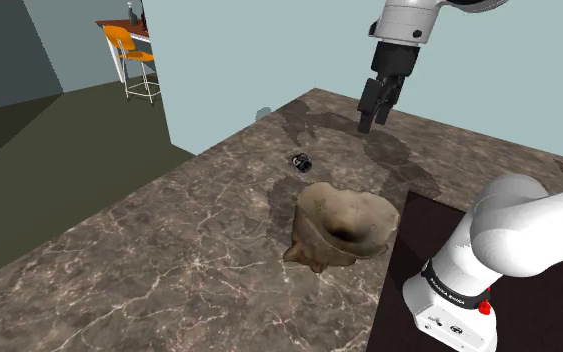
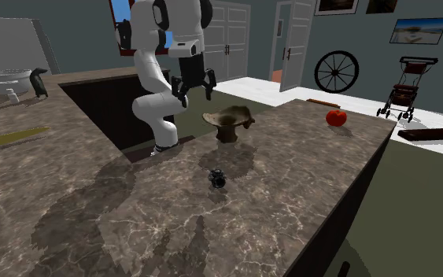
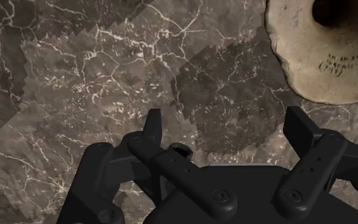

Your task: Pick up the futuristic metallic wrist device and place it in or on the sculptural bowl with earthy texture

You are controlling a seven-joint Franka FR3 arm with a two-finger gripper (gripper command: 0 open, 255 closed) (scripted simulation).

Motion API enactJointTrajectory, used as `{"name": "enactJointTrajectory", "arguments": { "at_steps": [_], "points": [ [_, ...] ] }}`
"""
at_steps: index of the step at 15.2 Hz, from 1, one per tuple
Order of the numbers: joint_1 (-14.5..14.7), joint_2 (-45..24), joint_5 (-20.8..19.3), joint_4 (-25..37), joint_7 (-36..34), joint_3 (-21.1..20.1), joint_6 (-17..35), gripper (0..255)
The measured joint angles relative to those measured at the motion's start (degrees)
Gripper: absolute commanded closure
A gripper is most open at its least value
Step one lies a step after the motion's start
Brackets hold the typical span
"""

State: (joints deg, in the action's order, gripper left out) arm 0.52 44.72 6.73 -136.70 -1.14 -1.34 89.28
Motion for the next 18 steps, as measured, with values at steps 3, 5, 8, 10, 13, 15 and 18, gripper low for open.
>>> {"name": "enactJointTrajectory", "arguments": {
  "at_steps": [3,5,8,10,13,15,18],
  "points": [
    [-0.1,-1.6,-0.5,-0.9,0.7,0.1,2.5,0],
    [-0.1,-4.3,-0.9,-1.4,1.0,-0.3,5.9,0],
    [-0.3,-9.2,-1.8,-1.7,2.0,-0.5,11.5,0],
    [-0.5,-12.6,-2.5,-1.9,2.7,-0.6,15.3,0],
    [-0.8,-18.2,-3.5,-1.5,3.2,-0.9,21.1,0],
    [-1.0,-22.8,-4.3,-0.3,3.6,-1.0,24.6,0],
    [-1.2,-29.2,-5.5,1.3,3.6,-1.3,29.9,0]
  ]
}}
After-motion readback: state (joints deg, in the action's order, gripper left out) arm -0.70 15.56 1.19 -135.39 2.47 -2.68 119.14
